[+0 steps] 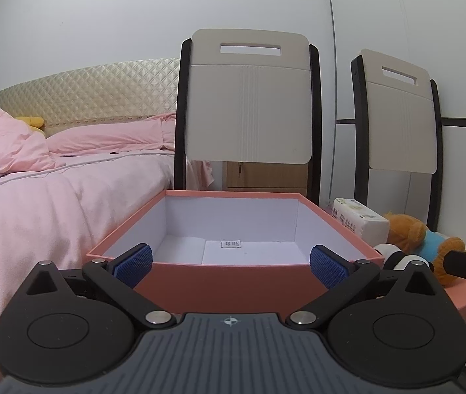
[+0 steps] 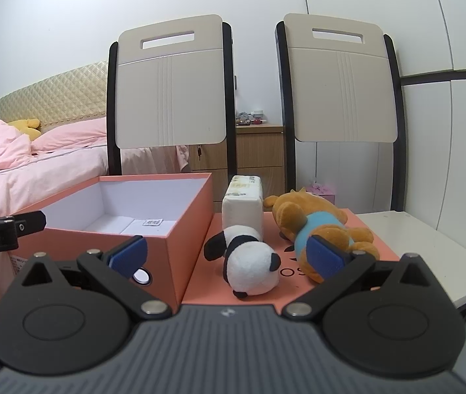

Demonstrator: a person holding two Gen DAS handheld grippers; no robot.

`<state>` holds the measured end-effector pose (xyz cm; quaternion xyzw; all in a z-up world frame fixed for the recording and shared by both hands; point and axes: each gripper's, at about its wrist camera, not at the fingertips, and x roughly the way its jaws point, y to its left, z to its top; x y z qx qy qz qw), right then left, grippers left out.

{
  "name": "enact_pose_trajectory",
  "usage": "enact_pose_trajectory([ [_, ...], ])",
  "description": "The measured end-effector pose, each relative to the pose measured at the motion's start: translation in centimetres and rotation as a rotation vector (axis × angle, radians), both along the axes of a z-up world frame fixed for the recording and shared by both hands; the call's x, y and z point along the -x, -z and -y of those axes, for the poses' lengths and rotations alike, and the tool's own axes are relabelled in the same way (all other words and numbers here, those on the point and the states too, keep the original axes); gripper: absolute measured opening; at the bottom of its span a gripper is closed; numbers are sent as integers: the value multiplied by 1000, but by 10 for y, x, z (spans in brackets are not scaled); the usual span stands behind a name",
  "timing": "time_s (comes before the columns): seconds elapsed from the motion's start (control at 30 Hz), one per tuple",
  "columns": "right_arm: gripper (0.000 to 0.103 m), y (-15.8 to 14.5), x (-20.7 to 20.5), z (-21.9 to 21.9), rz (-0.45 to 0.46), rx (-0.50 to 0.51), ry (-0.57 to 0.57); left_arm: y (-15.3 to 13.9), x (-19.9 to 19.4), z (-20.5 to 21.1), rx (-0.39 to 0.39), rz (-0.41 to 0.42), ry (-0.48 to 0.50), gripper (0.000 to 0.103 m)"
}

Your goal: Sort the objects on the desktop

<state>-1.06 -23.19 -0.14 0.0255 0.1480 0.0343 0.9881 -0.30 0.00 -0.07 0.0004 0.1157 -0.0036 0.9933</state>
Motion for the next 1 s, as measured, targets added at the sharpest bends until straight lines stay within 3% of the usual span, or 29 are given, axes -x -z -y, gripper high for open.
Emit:
enact_pose_trajectory([
  [1.0, 103, 0, 2, -2, 12, 2, -5, 6, 3, -2, -13, 8, 17, 103],
])
